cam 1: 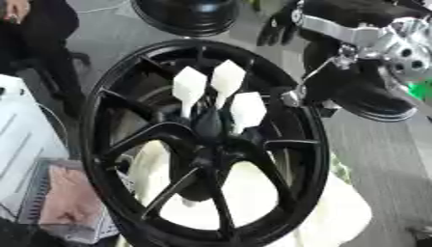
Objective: Pull the pin out of the wheel hub.
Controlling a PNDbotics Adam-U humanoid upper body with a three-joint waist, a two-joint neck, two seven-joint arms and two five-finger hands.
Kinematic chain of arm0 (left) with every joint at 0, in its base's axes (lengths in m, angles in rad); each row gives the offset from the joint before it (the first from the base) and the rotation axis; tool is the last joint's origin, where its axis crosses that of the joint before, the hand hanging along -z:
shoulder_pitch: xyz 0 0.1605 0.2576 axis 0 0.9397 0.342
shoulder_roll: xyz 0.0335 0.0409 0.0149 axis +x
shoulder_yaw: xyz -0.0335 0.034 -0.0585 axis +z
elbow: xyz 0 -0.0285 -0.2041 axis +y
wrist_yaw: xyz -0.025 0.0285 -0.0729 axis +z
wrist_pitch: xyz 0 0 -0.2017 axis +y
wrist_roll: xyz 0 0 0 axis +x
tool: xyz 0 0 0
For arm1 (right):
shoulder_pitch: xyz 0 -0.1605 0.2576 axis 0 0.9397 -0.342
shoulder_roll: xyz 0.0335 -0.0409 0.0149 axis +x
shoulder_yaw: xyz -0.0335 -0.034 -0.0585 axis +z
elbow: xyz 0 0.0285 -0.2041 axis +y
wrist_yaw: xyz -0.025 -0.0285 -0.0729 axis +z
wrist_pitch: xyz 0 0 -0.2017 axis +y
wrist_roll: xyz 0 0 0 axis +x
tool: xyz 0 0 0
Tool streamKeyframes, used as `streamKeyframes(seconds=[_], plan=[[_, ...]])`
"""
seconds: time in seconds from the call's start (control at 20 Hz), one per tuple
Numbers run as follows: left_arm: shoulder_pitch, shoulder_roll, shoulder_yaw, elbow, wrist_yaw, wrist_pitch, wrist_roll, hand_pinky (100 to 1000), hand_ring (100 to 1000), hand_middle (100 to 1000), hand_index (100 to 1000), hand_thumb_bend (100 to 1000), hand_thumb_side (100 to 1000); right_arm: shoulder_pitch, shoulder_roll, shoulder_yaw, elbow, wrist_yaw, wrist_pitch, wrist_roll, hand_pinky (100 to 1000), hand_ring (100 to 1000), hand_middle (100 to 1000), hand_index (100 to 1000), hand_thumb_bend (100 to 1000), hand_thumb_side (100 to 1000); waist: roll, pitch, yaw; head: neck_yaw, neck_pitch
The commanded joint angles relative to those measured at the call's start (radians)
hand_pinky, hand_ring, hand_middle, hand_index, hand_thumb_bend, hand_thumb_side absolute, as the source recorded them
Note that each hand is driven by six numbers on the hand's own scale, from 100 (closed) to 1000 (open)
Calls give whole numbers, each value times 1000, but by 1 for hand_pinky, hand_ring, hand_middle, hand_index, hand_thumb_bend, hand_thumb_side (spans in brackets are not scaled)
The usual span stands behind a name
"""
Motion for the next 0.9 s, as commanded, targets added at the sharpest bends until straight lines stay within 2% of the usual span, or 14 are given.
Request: streamKeyframes(seconds=[0.05, 0.45, 0.6, 0.65, 0.9], plan=[[-6, 32, 4, -17, -5, 1, 2, 814, 781, 647, 842, 100, 564, -7, -2, -8, 17, -14, 236, 207, 888, 752, 705, 770, 482, 100, 13, -12, 1, -5, 3], [-6, 27, -2, -17, -9, 6, -5, 814, 782, 648, 842, 100, 573, 26, 23, 0, 63, -59, 236, 160, 880, 743, 693, 758, 473, 100, 15, -8, 13, -10, 6], [-6, 26, -2, -17, -10, 9, -5, 814, 782, 649, 842, 100, 571, 31, 25, 4, 66, -86, 236, 142, 879, 737, 683, 750, 483, 100, 16, -10, 17, -11, 6], [-6, 26, -2, -17, -9, 9, -5, 813, 782, 649, 842, 100, 571, 32, 26, 5, 67, -94, 236, 137, 876, 734, 678, 746, 511, 100, 16, -11, 17, -12, 6], [-7, 24, -4, -17, -6, 12, -7, 813, 782, 649, 842, 100, 575, 48, 42, 7, 75, -134, 236, 107, 861, 728, 678, 745, 468, 100, 17, -13, 21, -17, 6]])
